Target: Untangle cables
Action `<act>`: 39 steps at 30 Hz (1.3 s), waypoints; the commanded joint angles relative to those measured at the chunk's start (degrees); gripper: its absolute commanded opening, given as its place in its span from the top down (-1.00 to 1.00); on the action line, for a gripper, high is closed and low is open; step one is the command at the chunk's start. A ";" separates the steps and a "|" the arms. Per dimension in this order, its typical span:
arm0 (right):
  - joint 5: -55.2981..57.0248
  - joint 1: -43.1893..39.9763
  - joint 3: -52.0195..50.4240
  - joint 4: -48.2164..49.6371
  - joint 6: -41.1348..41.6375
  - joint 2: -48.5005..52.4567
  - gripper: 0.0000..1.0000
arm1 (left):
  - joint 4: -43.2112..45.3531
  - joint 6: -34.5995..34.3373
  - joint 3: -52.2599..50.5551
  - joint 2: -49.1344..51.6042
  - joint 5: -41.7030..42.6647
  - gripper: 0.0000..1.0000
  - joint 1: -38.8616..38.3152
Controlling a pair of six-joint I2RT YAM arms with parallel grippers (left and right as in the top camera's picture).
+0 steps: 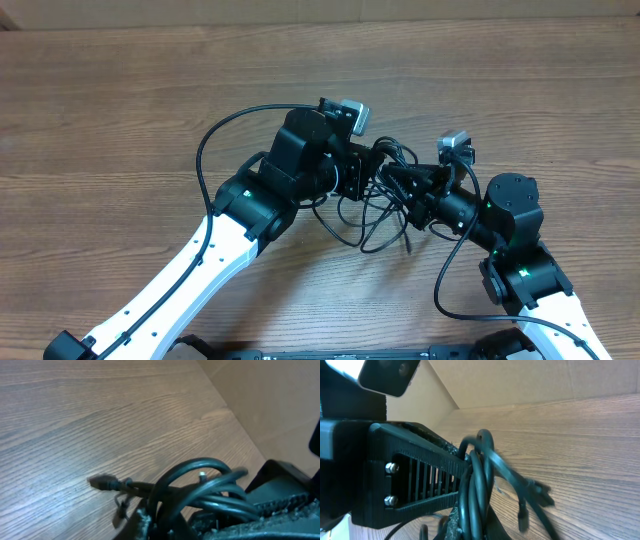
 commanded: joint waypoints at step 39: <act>1.31 0.22 0.42 -5.20 -0.28 -0.57 -0.22 | -11.76 1.38 0.85 -0.76 -10.34 0.92 2.03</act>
